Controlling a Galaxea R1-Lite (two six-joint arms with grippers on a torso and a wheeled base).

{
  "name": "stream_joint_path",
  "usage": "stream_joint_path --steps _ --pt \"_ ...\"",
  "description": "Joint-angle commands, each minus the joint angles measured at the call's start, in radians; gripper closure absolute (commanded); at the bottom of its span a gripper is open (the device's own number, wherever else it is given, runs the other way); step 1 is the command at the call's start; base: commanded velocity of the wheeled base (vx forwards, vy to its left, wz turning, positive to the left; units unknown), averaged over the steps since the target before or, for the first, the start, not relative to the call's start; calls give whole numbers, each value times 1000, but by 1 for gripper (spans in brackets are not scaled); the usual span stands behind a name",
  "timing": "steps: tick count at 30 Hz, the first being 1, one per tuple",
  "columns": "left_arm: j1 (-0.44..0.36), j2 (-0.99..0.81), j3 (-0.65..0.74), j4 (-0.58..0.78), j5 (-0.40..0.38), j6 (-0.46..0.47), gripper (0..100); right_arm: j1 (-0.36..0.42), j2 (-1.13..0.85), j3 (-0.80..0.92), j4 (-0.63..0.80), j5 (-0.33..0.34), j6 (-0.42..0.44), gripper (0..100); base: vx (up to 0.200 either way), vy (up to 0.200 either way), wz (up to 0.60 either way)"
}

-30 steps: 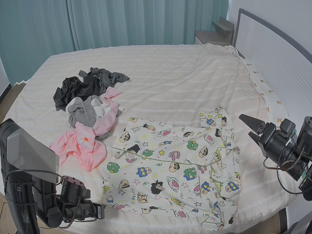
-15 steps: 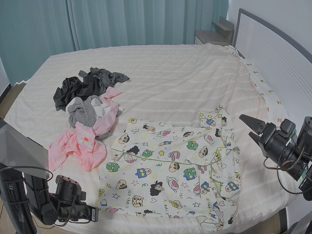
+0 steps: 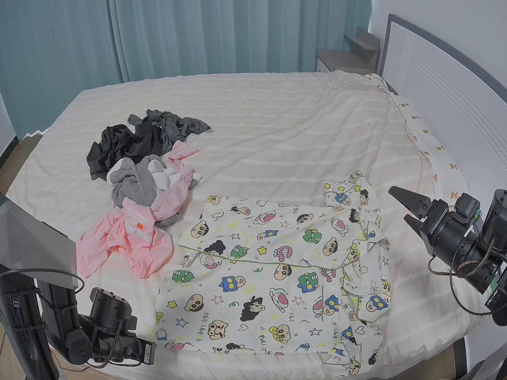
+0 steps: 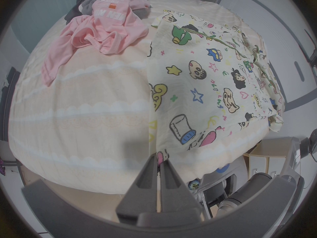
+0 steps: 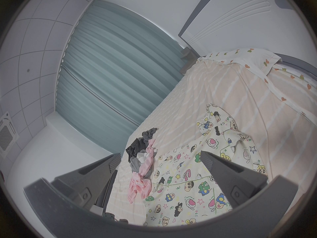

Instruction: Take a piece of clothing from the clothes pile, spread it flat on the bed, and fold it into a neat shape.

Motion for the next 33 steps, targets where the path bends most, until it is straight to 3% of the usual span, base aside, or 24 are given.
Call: stream_joint_path --steps 1,14,15,26,28,29,30,33 --pt "5 5 13 15 3 3 100 0 4 0 0 0 0 0 0 0 0" --pt "4 -6 13 37 5 23 100 0 6 0 4 0 0 0 0 0 0" --pt "4 -6 13 37 5 23 0 0 6 0 4 0 0 0 0 0 0" --pt "32 -84 13 6 -4 21 0 -32 27 20 18 8 -26 0 0 0 0" --pt "45 -150 13 3 -7 21 0 -116 72 17 56 35 -54 0 0 0 0" --pt "45 -150 13 3 -7 21 0 -116 72 17 56 35 -54 0 0 0 0" --pt "62 -211 13 0 -30 20 0 -165 105 20 70 60 -72 0 0 0 0" --pt "93 -313 5 -2 -112 17 0 -210 182 21 75 104 -78 0 0 0 0"
